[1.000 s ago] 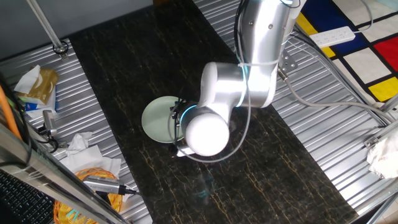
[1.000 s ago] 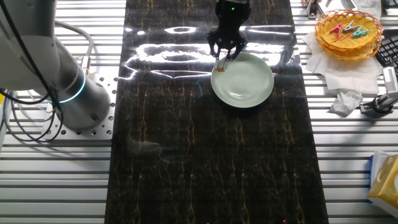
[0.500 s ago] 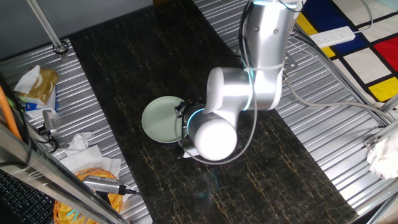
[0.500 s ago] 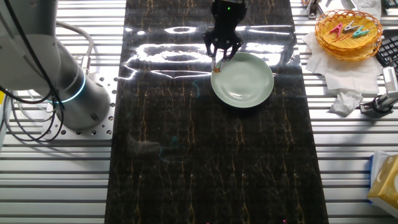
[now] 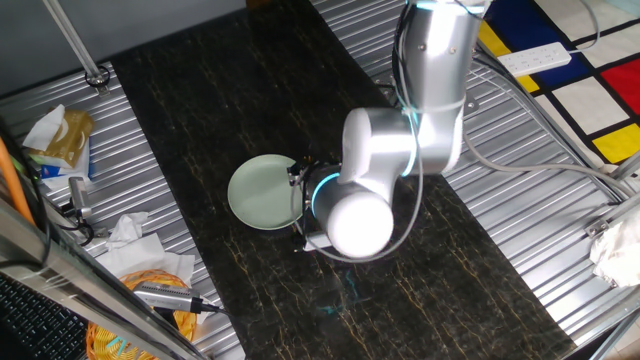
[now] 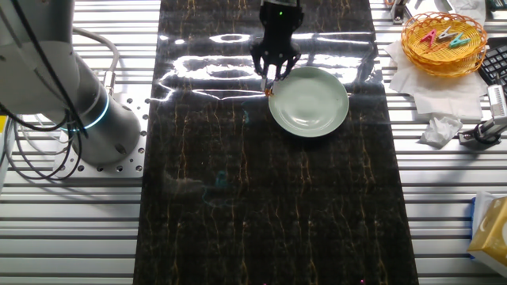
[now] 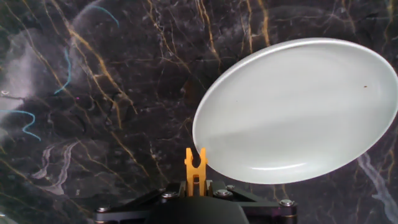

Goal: Use a clamp

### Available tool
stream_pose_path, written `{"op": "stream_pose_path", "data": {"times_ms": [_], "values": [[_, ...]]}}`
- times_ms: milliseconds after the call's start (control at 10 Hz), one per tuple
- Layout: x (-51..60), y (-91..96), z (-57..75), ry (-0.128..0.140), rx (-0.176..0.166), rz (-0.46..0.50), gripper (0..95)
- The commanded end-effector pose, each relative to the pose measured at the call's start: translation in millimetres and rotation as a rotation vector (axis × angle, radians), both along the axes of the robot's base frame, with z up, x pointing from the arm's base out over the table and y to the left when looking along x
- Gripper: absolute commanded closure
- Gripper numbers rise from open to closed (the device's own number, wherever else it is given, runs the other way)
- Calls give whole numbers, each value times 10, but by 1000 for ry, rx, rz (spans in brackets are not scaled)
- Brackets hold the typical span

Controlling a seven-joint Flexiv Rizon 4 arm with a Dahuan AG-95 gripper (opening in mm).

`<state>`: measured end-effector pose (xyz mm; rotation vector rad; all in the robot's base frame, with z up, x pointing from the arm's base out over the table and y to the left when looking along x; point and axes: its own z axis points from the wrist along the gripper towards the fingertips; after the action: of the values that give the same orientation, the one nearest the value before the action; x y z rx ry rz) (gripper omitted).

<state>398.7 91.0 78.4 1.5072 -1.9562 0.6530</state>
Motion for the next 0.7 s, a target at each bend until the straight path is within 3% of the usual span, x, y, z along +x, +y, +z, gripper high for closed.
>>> {"op": "stream_pose_path", "data": {"times_ms": [100, 300, 700], "values": [[-3, 2, 0, -17, -12, -9, 950], [-10, 30, -14, -22, -38, -8, 950], [-11, 54, -37, -25, -52, -12, 950]]}}
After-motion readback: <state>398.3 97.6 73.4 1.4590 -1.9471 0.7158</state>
